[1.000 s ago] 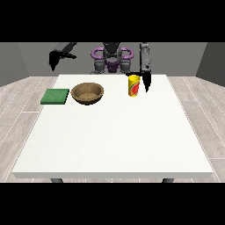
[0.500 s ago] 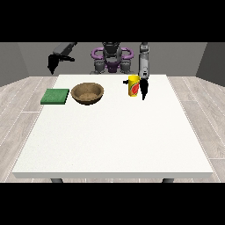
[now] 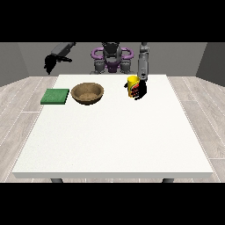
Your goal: Pick the cup and pour the ball into the bowl, then pick the bowl and place it on the pad
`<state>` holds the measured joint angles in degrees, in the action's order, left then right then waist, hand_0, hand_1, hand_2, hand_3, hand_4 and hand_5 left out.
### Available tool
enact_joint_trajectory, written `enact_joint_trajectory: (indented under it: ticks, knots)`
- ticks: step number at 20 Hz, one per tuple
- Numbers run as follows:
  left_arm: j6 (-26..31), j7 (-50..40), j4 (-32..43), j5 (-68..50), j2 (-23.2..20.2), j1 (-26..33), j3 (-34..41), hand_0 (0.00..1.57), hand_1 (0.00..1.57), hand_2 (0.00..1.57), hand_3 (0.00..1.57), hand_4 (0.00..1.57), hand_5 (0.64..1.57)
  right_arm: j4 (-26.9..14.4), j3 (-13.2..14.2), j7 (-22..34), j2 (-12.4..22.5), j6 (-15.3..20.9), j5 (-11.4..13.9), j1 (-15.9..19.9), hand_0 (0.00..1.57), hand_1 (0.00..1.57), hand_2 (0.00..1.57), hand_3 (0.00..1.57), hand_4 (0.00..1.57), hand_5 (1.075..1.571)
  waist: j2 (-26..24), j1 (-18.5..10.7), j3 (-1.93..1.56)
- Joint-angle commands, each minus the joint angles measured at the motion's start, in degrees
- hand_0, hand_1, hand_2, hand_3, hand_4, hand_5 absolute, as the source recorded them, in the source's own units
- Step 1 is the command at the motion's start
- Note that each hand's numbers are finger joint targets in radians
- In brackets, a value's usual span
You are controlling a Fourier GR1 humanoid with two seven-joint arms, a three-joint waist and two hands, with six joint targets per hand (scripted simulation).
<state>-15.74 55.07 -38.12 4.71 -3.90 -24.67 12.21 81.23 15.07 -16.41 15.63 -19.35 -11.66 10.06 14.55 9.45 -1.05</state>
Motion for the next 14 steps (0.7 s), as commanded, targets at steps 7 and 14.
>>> enact_joint_trajectory:
  ticks: [7, 14]
  knots:
    - [-6.9, -11.0, 0.8, 7.8, 1.5, 1.3, -6.5, 1.31, 1.31, 1.57, 1.57, 1.49, 1.277, -5.1, 2.2, 6.0, 3.1, -1.3, -1.6, -1.3, 0.00, 0.00, 0.00, 0.00, 0.00, 1.569, -10.7, -2.3, 1.01]
    - [-8.5, -29.5, -0.1, 18.9, -17.9, -9.9, -9.3, 1.45, 1.45, 1.57, 1.57, 1.57, 1.291, -9.9, 1.8, 2.3, 1.4, -1.0, 0.4, -3.6, 0.00, 0.00, 0.00, 0.00, 0.00, 1.569, -14.5, -3.6, 0.77]
